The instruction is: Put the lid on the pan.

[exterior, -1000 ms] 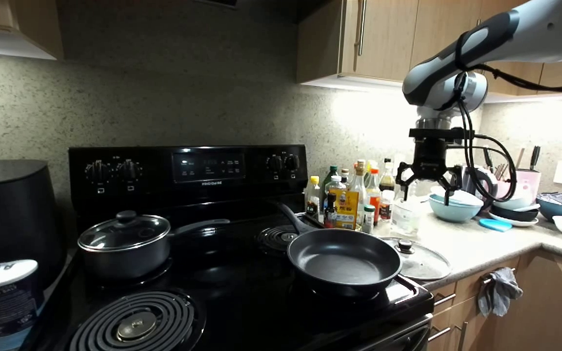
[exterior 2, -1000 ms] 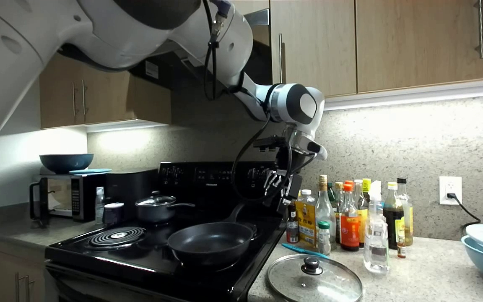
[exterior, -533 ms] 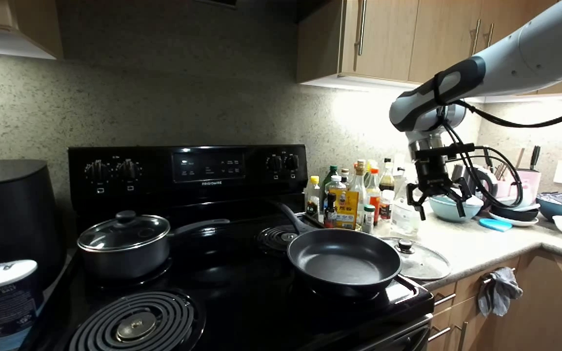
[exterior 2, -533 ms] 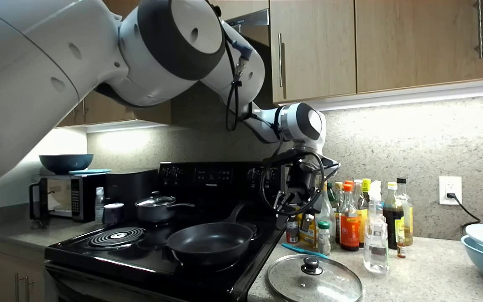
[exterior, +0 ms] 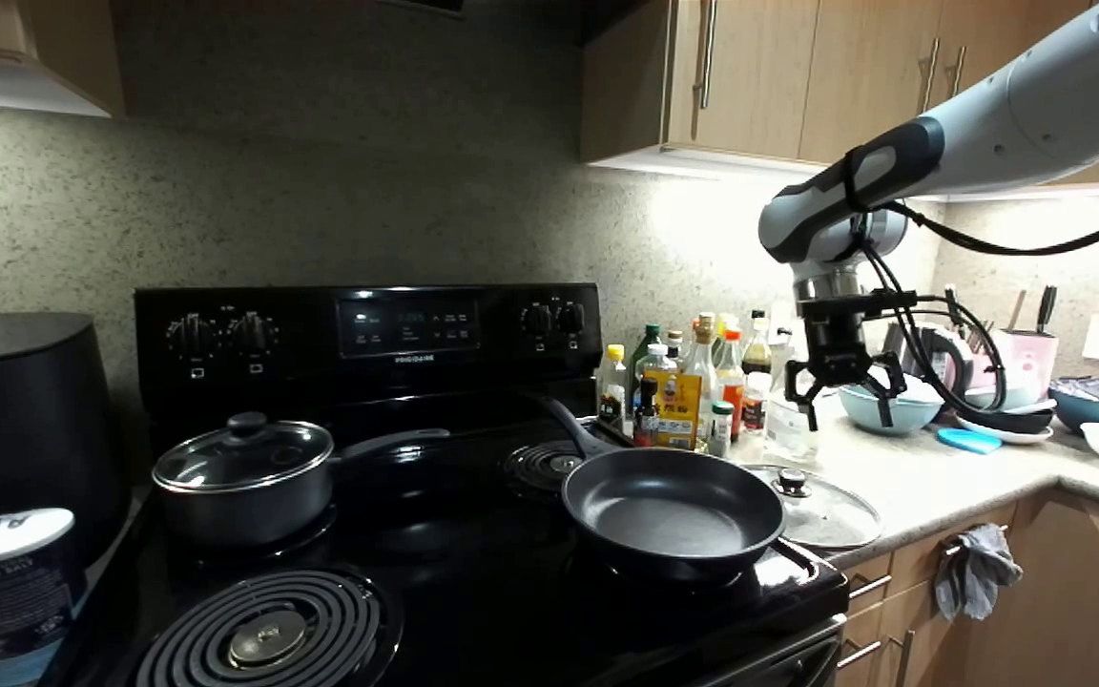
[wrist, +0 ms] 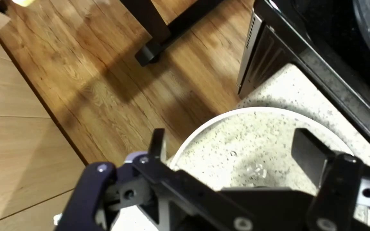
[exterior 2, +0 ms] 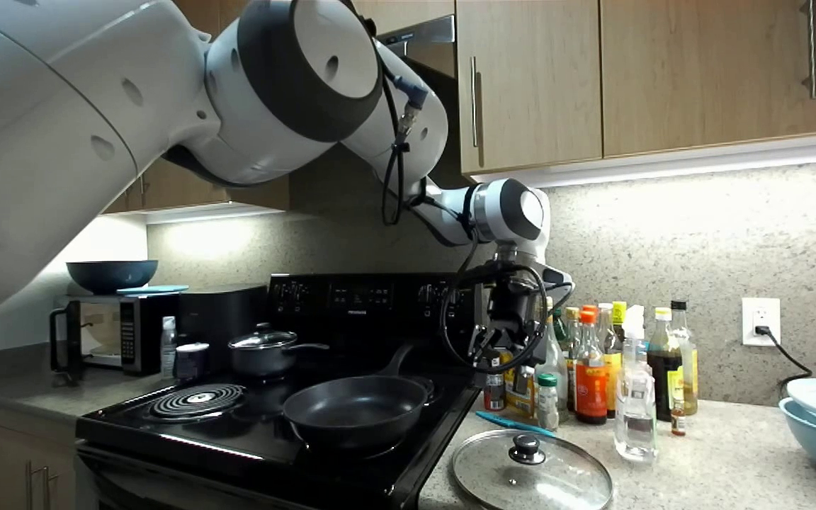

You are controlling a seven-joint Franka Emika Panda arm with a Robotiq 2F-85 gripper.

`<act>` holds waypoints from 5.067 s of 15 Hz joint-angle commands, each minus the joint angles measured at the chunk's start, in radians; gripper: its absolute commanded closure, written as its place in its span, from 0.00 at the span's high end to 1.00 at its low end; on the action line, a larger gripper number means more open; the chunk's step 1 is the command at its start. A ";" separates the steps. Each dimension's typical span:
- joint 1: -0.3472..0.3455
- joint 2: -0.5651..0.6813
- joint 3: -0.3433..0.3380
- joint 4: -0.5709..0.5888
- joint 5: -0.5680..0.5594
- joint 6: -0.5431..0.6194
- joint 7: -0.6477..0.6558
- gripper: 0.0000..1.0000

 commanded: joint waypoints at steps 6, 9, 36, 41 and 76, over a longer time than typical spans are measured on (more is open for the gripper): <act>-0.027 0.141 0.012 0.102 0.096 0.272 0.057 1.00; -0.021 0.142 0.005 0.097 0.081 0.254 0.054 1.00; -0.005 0.352 -0.015 0.287 0.067 0.283 0.128 1.00; -0.030 0.391 -0.010 0.335 0.080 0.264 0.118 1.00; -0.023 0.366 -0.025 0.302 0.067 0.297 0.133 1.00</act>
